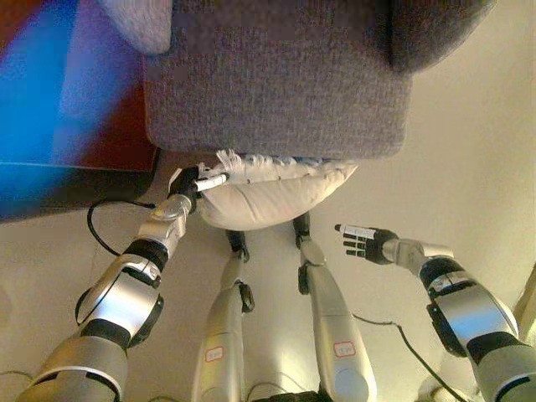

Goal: Pick up the pillow and put it on the sofa.

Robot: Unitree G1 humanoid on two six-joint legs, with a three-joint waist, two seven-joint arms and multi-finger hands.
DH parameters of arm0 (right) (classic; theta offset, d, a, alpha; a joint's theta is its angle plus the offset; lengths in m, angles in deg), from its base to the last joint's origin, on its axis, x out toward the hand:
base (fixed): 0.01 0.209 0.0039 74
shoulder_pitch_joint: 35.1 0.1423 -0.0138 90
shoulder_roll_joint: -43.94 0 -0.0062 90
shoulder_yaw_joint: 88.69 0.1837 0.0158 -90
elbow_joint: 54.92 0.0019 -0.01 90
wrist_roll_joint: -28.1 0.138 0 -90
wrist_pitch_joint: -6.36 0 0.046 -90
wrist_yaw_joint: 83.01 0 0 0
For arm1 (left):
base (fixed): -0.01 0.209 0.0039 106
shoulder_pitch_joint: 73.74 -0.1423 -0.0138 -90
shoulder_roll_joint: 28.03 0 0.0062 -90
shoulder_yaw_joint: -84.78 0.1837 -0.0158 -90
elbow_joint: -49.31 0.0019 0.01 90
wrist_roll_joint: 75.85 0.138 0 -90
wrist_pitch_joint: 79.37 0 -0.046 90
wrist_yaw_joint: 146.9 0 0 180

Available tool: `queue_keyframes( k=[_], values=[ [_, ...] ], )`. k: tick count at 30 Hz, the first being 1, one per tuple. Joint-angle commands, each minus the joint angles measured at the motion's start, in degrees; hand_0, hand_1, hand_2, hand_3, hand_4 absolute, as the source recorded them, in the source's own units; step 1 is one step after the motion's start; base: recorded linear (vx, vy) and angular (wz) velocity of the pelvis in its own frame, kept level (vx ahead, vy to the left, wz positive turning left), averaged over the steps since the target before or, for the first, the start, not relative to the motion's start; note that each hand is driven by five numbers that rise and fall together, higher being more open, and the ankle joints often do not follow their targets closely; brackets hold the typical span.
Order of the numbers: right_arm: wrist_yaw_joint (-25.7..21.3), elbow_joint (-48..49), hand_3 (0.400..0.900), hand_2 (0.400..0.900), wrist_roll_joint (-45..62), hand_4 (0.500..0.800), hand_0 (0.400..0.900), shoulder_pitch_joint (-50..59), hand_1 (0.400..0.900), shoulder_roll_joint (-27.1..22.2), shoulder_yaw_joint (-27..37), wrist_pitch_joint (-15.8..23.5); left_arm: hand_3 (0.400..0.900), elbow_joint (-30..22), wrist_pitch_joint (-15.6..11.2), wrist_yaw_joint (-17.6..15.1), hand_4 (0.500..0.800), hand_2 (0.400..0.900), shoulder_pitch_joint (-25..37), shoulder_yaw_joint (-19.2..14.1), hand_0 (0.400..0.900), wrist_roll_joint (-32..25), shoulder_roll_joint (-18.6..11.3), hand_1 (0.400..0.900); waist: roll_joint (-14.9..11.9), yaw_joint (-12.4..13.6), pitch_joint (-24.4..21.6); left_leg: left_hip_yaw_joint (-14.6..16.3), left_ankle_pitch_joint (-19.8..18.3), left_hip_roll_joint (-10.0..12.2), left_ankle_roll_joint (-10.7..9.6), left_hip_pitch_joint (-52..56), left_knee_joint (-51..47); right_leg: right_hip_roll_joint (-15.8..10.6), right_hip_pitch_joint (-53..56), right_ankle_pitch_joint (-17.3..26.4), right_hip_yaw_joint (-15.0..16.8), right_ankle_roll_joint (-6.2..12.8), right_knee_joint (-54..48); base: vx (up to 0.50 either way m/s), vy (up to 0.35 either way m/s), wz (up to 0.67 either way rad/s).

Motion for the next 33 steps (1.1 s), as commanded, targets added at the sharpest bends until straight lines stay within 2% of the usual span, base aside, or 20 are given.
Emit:
queue_keyframes(
  k=[1, 4, 12, 16, 22, 23, 29, 33],
  values=[
    [1.1, -0.9, 0.9, 0.9, -2.9, 0.8, 0.9, -2.7, 0.9, -1.7, -0.7, -0.4, 0.4, -3.4, -2.5, 2.8, 0.5, 0.4, 2.7, -3.4, 0.4, 0.3, -1.3, 0.4, 0.4, 1.7, 0.2, 0.4, -7.6, -1.8, -5.0, 2.9, 8.6, 0.7, 7.4, -4.5, -1.8, 3.18, -1.0, 0.0, 0.0, 0.0],
    [1.2, -0.5, 0.9, 0.9, -3.3, 0.8, 0.9, -4.6, 0.9, -1.0, 0.0, -0.4, 0.4, -4.1, -1.8, 4.6, 0.5, 0.4, 0.5, -3.5, 0.4, 2.1, -1.3, 0.4, 0.3, 2.1, 0.0, 0.3, -8.0, -2.0, -4.8, 8.0, 7.4, 0.4, 12.4, -5.2, -2.2, 3.15, -1.3, 0.01, -0.008, -0.01],
    [2.7, -1.1, 0.9, 0.9, -6.0, 0.8, 0.9, -12.8, 0.9, 0.7, 2.1, -0.5, 0.4, -5.5, -2.0, 8.9, 0.5, 0.4, -7.6, -2.5, 0.4, 7.7, -1.2, 0.4, 0.5, 2.9, -7.8, -0.1, -9.0, -2.7, -4.1, 19.9, 1.8, -0.2, 23.9, -7.0, -3.4, 3.41, -4.2, 0.09, -0.023, -0.04],
    [4.1, -1.6, 0.9, 0.9, -7.8, 0.8, 0.9, -16.7, 0.9, 0.5, 3.5, -0.5, 0.4, -6.6, -1.6, 9.5, 0.5, 0.4, -10.1, -2.5, 0.4, 9.5, -2.0, 0.4, 1.1, 2.6, -10.9, 0.0, -9.6, -2.9, -3.9, 24.2, -0.2, -0.2, 28.4, -7.5, -3.7, 3.59, -5.9, 0.13, -0.001, 0.0],
    [7.0, -2.1, 0.9, 0.9, -11.4, 0.8, 0.9, -26.5, 0.9, 0.6, 7.0, 1.7, 0.4, -9.3, -0.1, 12.6, 0.5, 0.4, -13.7, -3.4, 0.4, 12.4, -4.2, 0.4, 2.0, 2.1, -17.7, 0.4, -10.2, -3.1, -3.4, 31.4, -3.9, 0.1, 35.3, -6.7, -3.9, 4.32, -10.0, 0.2, -0.041, 0.04],
    [7.7, -1.8, 0.9, 0.9, -11.9, 0.8, 0.9, -29.1, 0.9, 0.7, 7.7, 2.3, 0.4, -9.9, 0.2, 14.4, 0.5, 0.4, -14.4, -4.0, 0.4, 13.7, -5.1, 0.4, 2.3, 1.9, -19.7, 0.7, -10.5, -3.2, -3.3, 33.3, -4.7, 0.2, 36.9, -6.4, -3.9, 4.51, -10.9, 0.21, -0.041, 0.0],
    [8.6, -1.2, 0.9, 0.9, -12.9, 0.8, 0.9, -36.2, 0.9, 2.2, 9.7, 4.9, 0.4, -10.9, -1.0, 20.1, 0.5, 0.4, -15.7, -5.2, 0.4, 16.2, -8.2, 0.4, 3.3, 1.4, -24.5, 1.3, -11.2, -3.5, -2.7, 38.0, -6.9, 0.8, 41.0, -6.0, -3.6, 4.98, -13.1, 0.13, -0.044, 0.01],
    [9.0, -1.4, 0.9, 0.9, -13.9, 0.8, 0.9, -39.5, 0.9, 3.2, 10.8, 6.4, 0.4, -11.8, -2.2, 23.5, 0.5, 0.4, -16.4, -6.4, 0.4, 17.2, -10.3, 0.4, 3.4, 0.7, -26.1, 1.7, -11.9, -3.4, -2.6, 40.1, -7.2, 1.0, 43.1, -6.0, -3.4, 5.01, -14.0, 0.05, -0.041, 0.04]
  ],
)
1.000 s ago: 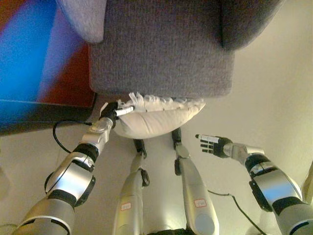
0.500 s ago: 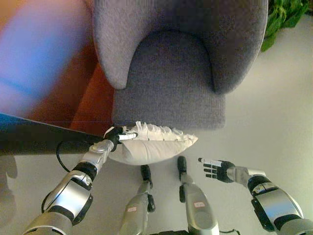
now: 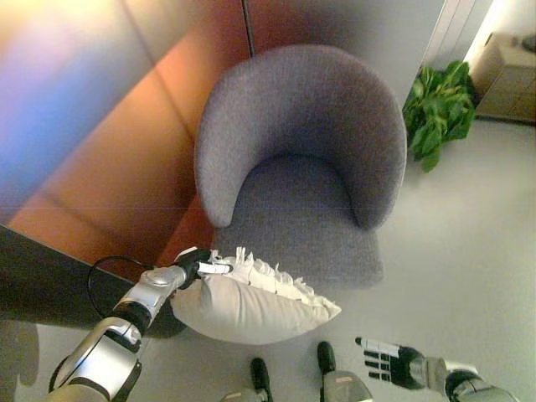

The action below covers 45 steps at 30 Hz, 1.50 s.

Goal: Pick up the pillow and put it on the sofa.

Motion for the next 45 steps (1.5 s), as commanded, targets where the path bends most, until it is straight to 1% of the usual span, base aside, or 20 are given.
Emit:
queue_keyframes(
  k=[1, 5, 9, 10, 11, 13, 14, 16, 19, 23, 26, 27, 29, 32, 36, 38, 41, 45],
  values=[
    [1.8, -2.4, 0.9, 0.9, -2.5, 0.8, 0.9, -4.1, 0.9, 1.4, -0.1, 2.5, 0.4, -3.8, -7.5, 3.3, 0.5, 0.4, 5.6, -6.4, 0.4, -1.2, -5.3, 0.4, -0.5, -0.3, -8.7, 2.6, -5.5, -4.7, -1.0, 3.7, 0.9, -0.4, 1.9, -3.8, 0.0, 4.34, 2.4, 0.03, -0.044, 0.03],
    [2.2, -2.2, 0.9, 0.9, -2.2, 0.8, 0.9, -5.7, 0.9, 1.6, 0.1, 3.3, 0.4, -4.8, -7.3, 5.0, 0.5, 0.4, 7.4, -6.5, 0.4, -1.2, -7.9, 0.4, -0.3, -0.9, -9.5, 2.7, -5.9, -4.6, -0.8, 5.0, 0.9, -0.1, 3.0, -4.1, 0.3, 4.27, 2.4, 0.03, -0.052, 0.03],
    [3.1, -2.7, 0.9, 0.9, -2.0, 0.8, 0.9, -7.2, 0.9, 1.1, 0.9, 4.3, 0.4, -4.7, -6.7, 8.2, 0.5, 0.4, 12.2, -6.1, 0.4, -0.7, -12.5, 0.4, 0.3, -1.7, -10.4, 3.0, -6.3, -4.3, -0.9, 6.0, 1.3, 0.2, 3.8, -4.5, 0.9, 4.33, 2.6, 0.06, -0.049, 0.03],
    [3.3, -2.9, 0.9, 0.9, -2.1, 0.8, 0.9, -7.7, 0.9, 0.8, 1.1, 4.6, 0.4, -4.3, -6.8, 9.0, 0.5, 0.4, 14.1, -5.5, 0.4, -0.9, -13.9, 0.4, 0.6, -2.1, -10.6, 3.1, -6.4, -4.3, -0.9, 6.2, 1.4, 0.3, 4.0, -4.5, 1.0, 4.4, 2.5, 0.06, -0.03, -0.05],
    [3.4, -3.0, 0.9, 0.9, -2.1, 0.8, 0.9, -7.8, 0.9, 0.8, 1.3, 4.7, 0.4, -4.0, -6.9, 9.4, 0.5, 0.4, 15.2, -5.1, 0.4, -1.0, -14.5, 0.4, 0.8, -2.2, -10.7, 3.2, -6.4, -4.3, -1.0, 6.3, 1.4, 0.3, 4.1, -4.4, 1.0, 4.45, 2.5, 0.06, -0.029, -0.06],
    [3.6, -3.6, 0.9, 0.9, -1.7, 0.8, 0.9, -8.2, 0.9, 0.3, 1.6, 4.9, 0.4, -3.2, -6.0, 10.5, 0.5, 0.4, 19.8, -3.8, 0.4, -2.0, -16.8, 0.4, 1.5, -2.9, -11.2, 3.5, -6.5, -4.3, -1.1, 6.7, 1.3, 0.4, 4.3, -4.3, 1.3, 4.64, 2.1, 0.06, -0.026, -0.07],
    [3.7, -3.7, 0.9, 0.9, -1.6, 0.8, 0.9, -8.2, 0.9, 0.2, 1.7, 4.9, 0.4, -2.8, -5.8, 10.6, 0.5, 0.4, 21.0, -3.4, 0.4, -2.0, -17.2, 0.4, 1.7, -3.1, -11.2, 3.6, -6.5, -4.2, -1.1, 6.7, 1.3, 0.4, 4.3, -4.3, 1.4, 4.71, 2.1, 0.05, -0.022, -0.08],
    [3.5, -4.1, 0.9, 0.9, -1.1, 0.8, 0.9, -8.5, 0.9, 0.1, 1.7, 5.0, 0.4, -0.4, -5.1, 11.8, 0.5, 0.4, 26.8, -0.9, 0.4, -2.4, -19.1, 0.4, 2.7, -4.1, -11.5, 4.2, -6.3, -4.2, -1.2, 6.8, 1.4, 0.5, 4.2, -4.1, 1.7, 4.94, 1.9, 0.05, -0.018, -0.09],
    [3.1, -4.8, 0.9, 0.9, -0.1, 0.8, 0.9, -8.7, 0.9, 0.1, 1.8, 4.8, 0.4, 2.2, -3.9, 11.7, 0.5, 0.4, 33.1, 1.9, 0.4, -3.5, -20.3, 0.4, 3.7, -5.1, -11.9, 5.0, -6.3, -4.0, -1.4, 6.9, 1.3, 0.6, 4.0, -4.1, 2.1, 5.22, 1.8, 0.05, -0.025, -0.1],
    [2.2, -5.6, 0.9, 0.9, 1.2, 0.8, 0.9, -9.0, 0.9, 0.5, 2.4, 4.4, 0.4, 3.6, -2.9, 10.5, 0.5, 0.4, 37.9, 4.1, 0.4, -4.6, -20.0, 0.4, 4.6, -6.2, -12.1, 5.7, -6.3, -4.0, -1.4, 6.8, 1.2, 0.8, 3.5, -3.9, 2.8, 5.45, 1.6, 0.04, -0.034, -0.14],
    [1.5, -6.0, 0.9, 0.9, 2.5, 0.8, 0.9, -9.3, 0.9, 0.8, 3.0, 4.2, 0.4, 4.0, -2.0, 8.8, 0.5, 0.4, 39.9, 4.3, 0.4, -5.2, -19.1, 0.4, 5.1, -7.2, -12.1, 6.5, -6.3, -3.8, -1.5, 6.8, 1.1, 0.9, 3.1, -3.7, 3.3, 5.65, 1.5, 0.04, -0.044, -0.17],
    [1.1, -6.0, 0.9, 0.9, 3.3, 0.8, 0.9, -9.4, 0.9, 0.8, 3.2, 4.0, 0.4, 4.4, -2.0, 8.8, 0.5, 0.4, 40.4, 4.5, 0.4, -5.0, -18.9, 0.4, 5.3, -7.6, -12.1, 6.8, -6.2, -3.7, -1.5, 6.8, 1.1, 1.0, 2.9, -3.6, 3.5, 5.74, 1.5, 0.05, -0.051, -0.19],
    [0.7, -6.3, 0.9, 0.9, 4.0, 0.8, 0.9, -9.6, 0.9, 0.9, 3.8, 4.0, 0.4, 4.8, -2.2, 8.5, 0.5, 0.4, 40.7, 4.7, 0.4, -5.2, -18.6, 0.4, 5.5, -8.2, -12.1, 7.3, -6.2, -3.7, -1.5, 6.7, 1.0, 1.1, 2.6, -3.4, 3.8, 5.86, 1.3, 0.05, -0.052, -0.19],
    [0.0, -6.7, 0.9, 0.9, 5.3, 0.8, 0.9, -10.1, 0.9, 1.0, 4.8, 3.5, 0.4, 5.2, -2.0, 8.1, 0.5, 0.4, 41.4, 4.9, 0.4, -5.5, -18.2, 0.4, 6.0, -9.2, -12.1, 8.2, -6.2, -3.6, -1.6, 6.7, 1.1, 1.2, 2.1, -3.2, 4.5, 6.04, 1.3, 0.07, -0.07, -0.21],
    [-0.7, -7.3, 0.9, 0.9, 6.4, 0.8, 0.9, -11.0, 0.9, 0.8, 6.2, 3.1, 0.4, 6.5, -1.0, 8.2, 0.5, 0.4, 42.1, 4.9, 0.4, -5.7, -17.5, 0.4, 6.5, -10.6, -12.0, 9.4, -6.3, -3.4, -1.5, 6.7, 1.2, 1.5, 1.3, -3.3, 5.4, 6.14, 1.7, 0.09, -0.076, -0.19],
    [-0.8, -7.6, 0.9, 0.9, 6.7, 0.8, 0.9, -11.5, 0.9, 0.4, 7.1, 2.6, 0.4, 7.3, 0.0, 8.6, 0.5, 0.4, 42.1, 4.8, 0.4, -5.5, -17.1, 0.4, 6.9, -11.5, -12.0, 10.1, -6.4, -3.4, -1.4, 6.7, 1.3, 1.6, 0.9, -3.3, 5.9, 6.16, 1.9, 0.11, -0.077, -0.23],
    [-1.3, -8.1, 0.9, 0.9, 6.8, 0.8, 0.9, -11.9, 0.9, 0.0, 7.9, 2.1, 0.4, 8.6, 1.3, 8.2, 0.5, 0.4, 41.9, 4.3, 0.4, -5.8, -16.4, 0.4, 7.3, -12.6, -11.8, 10.6, -6.6, -3.5, -1.3, 6.6, 1.4, 1.7, 0.3, -3.2, 6.8, 6.24, 1.8, 0.09, -0.054, -0.19],
    [-1.5, -8.9, 0.9, 0.9, 6.5, 0.8, 0.9, -13.1, 0.9, -0.6, 9.3, 1.6, 0.4, 10.4, 1.6, 7.1, 0.5, 0.4, 41.5, 3.4, 0.4, -6.3, -15.9, 0.4, 7.9, -13.7, -11.5, 11.4, -6.6, -3.8, -1.3, 6.4, 1.5, 1.8, -0.2, -2.8, 7.7, 6.45, 1.4, 0.08, -0.051, -0.17]
  ],
)
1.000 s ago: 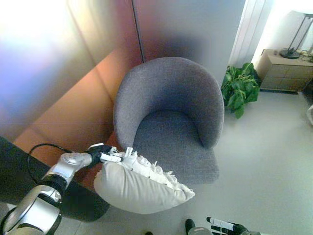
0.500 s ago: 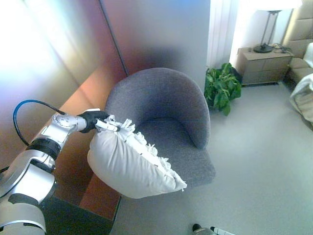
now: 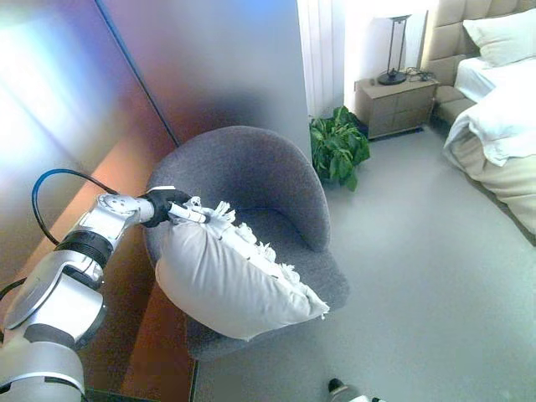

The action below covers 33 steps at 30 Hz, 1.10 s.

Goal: Pick up the pillow and put it on the sofa.

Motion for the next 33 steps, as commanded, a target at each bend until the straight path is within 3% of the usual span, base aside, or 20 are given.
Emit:
queue_keyframes(
  k=[1, 2, 3, 8, 18, 33],
  values=[
    [0.2, -3.3, 0.9, 0.9, 1.4, 0.8, 0.9, -0.8, 0.9, -2.4, 1.0, -1.3, 0.4, 6.6, -2.1, -6.5, 0.5, 0.4, 17.0, -7.3, 0.4, -6.2, -2.9, 0.4, 2.3, 0.2, -2.6, 2.8, -3.5, -3.7, -1.5, 2.3, 1.5, 1.2, -0.2, -2.4, -0.3, 5.55, 1.2, 0.04, -0.025, -0.08],
    [0.2, -3.5, 0.9, 0.9, 1.0, 0.8, 0.9, -1.1, 0.9, -2.5, 1.3, -1.6, 0.565, 7.1, -1.3, -6.8, 0.599, 0.565, 17.2, -7.6, 0.565, -7.5, -2.6, 0.565, 2.3, -0.1, -2.4, 3.0, -3.5, -3.7, -1.5, 2.2, 1.5, 1.2, -0.4, -2.3, -0.1, 5.67, 1.2, 0.03, -0.024, -0.08],
    [0.2, -3.7, 0.9, 0.9, 1.0, 0.8, 0.9, -1.5, 0.9, -2.4, 1.3, -1.3, 0.9, 6.9, -0.7, -7.1, 0.8, 0.9, 17.3, -8.0, 0.9, -8.2, -2.5, 0.9, 2.3, -0.2, -2.3, 3.2, -3.4, -3.6, -1.5, 2.0, 1.6, 1.1, -0.6, -2.3, -0.1, 5.66, 1.2, 0.02, -0.021, -0.05],
    [0.7, -3.9, 0.9, 0.9, 1.0, 0.8, 0.9, -2.2, 0.9, -2.3, 1.1, -0.2, 0.9, 6.2, 1.2, -7.8, 0.8, 0.9, 17.3, -8.7, 0.9, -8.3, -2.4, 0.9, 2.0, -0.1, -2.3, 3.1, -3.4, -3.5, -1.5, 1.6, 1.8, 1.2, -1.0, -2.5, -0.2, 5.59, 1.5, 0.01, -0.013, 0.01],
    [0.5, -3.1, 0.9, 0.9, 2.0, 0.8, 0.9, -1.4, 0.9, -0.8, -1.1, -0.1, 0.9, 5.3, 1.2, -8.6, 0.8, 0.9, 16.0, -9.5, 0.9, -8.3, -2.7, 0.9, 0.6, 1.4, -3.2, 2.8, -3.7, -3.0, -1.4, 1.4, 2.3, 1.4, -0.3, -2.6, -1.1, 5.3, 1.2, 0.01, -0.021, 0.02],
    [0.9, -2.8, 0.9, 0.9, 1.5, 0.8, 0.9, -0.8, 0.9, 0.9, -2.5, 1.6, 0.9, 3.4, -1.1, -8.3, 0.8, 0.9, 15.2, -10.9, 0.9, -11.0, -5.0, 0.9, -0.8, 3.9, -3.9, 1.4, -3.6, -3.0, -1.4, 1.8, 2.2, 1.3, 1.0, -2.8, -2.8, 5.06, 0.9, -0.04, 0.014, 0.04]
  ],
)
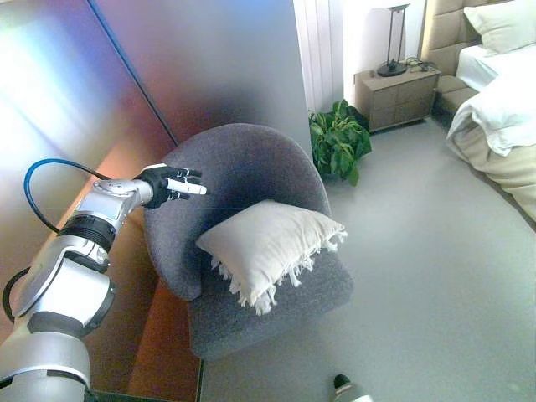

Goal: Pick up the pillow and put it on the sofa.

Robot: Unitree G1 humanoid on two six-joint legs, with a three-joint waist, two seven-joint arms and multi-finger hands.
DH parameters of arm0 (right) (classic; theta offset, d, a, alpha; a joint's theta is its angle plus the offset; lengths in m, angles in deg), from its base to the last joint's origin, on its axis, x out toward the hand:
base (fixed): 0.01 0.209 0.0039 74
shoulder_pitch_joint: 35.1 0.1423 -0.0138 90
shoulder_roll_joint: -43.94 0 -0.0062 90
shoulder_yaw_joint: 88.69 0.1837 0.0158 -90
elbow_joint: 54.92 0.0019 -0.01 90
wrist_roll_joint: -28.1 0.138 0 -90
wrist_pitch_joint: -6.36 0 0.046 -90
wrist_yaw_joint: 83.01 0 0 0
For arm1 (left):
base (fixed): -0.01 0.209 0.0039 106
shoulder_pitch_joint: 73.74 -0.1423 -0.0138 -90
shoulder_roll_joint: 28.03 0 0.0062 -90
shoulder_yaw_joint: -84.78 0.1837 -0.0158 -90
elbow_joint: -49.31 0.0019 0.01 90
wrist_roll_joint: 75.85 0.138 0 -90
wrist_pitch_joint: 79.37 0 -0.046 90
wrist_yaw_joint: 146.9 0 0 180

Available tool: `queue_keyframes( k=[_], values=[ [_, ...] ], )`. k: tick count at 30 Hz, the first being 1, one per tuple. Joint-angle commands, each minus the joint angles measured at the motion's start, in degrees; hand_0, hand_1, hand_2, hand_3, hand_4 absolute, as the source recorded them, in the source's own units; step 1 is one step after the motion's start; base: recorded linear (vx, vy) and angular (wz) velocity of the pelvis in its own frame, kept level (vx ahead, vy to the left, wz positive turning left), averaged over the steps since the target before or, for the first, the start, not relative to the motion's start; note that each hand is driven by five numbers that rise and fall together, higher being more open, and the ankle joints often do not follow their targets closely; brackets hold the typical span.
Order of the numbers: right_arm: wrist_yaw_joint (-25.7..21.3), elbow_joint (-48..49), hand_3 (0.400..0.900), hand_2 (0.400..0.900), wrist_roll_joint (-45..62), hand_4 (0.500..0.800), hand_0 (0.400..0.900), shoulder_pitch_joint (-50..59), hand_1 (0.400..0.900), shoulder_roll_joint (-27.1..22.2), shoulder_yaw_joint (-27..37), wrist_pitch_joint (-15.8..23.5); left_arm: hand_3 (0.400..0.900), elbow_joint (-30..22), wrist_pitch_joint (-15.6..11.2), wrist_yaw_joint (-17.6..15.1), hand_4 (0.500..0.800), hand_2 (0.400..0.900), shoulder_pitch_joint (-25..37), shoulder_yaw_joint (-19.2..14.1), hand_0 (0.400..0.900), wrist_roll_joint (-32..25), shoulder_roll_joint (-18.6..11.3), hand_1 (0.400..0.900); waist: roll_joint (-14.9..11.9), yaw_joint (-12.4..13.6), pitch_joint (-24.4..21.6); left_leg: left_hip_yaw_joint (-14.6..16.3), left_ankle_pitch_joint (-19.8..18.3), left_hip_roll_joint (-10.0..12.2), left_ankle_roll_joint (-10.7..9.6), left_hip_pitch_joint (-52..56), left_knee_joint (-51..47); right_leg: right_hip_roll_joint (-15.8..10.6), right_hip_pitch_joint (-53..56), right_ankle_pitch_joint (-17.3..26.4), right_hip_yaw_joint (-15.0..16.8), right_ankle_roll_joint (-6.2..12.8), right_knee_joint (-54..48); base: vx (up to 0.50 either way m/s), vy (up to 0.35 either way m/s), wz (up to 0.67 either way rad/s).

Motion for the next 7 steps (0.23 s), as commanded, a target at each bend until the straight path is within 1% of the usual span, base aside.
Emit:
queue_keyframes(
  k=[1, 5, 7],
  values=[
    [0.8, -1.6, 0.9, 0.9, 1.1, 0.8, 0.9, -0.4, 0.9, 1.7, -2.3, 0.9, 0.9, 1.1, -4.9, -2.3, 0.8, 0.9, 9.7, -5.9, 0.9, -4.6, -6.5, 0.9, -1.9, 2.1, -4.5, 0.9, -3.3, -2.6, -1.6, 2.0, 2.2, 1.3, 1.3, -2.9, -3.2, 4.7, 1.0, -0.08, 0.028, 0.09],
    [1.4, -0.9, 0.9, 0.9, -0.1, 0.8, 0.9, 0.2, 0.9, 2.3, -3.6, 2.3, 0.9, -0.9, -6.1, -1.3, 0.8, 0.9, 7.2, -7.4, 0.9, -5.3, -7.0, 0.9, -3.3, 3.7, -4.7, -0.5, -3.1, -2.3, -1.4, 1.9, 1.9, 1.4, 1.7, -3.1, -3.9, 4.38, 1.0, -0.08, 0.03, 0.11],
    [1.6, -0.5, 0.9, 0.9, -0.7, 0.8, 0.9, 0.5, 0.9, 2.3, -4.1, 2.5, 0.9, -2.1, -6.1, -1.2, 0.8, 0.9, 5.8, -8.2, 0.9, -5.8, -7.4, 0.9, -3.9, 4.5, -4.7, -1.1, -3.1, -2.2, -1.4, 1.9, 1.9, 1.4, 1.9, -3.2, -4.3, 4.23, 1.1, -0.07, 0.03, 0.09]
  ],
)
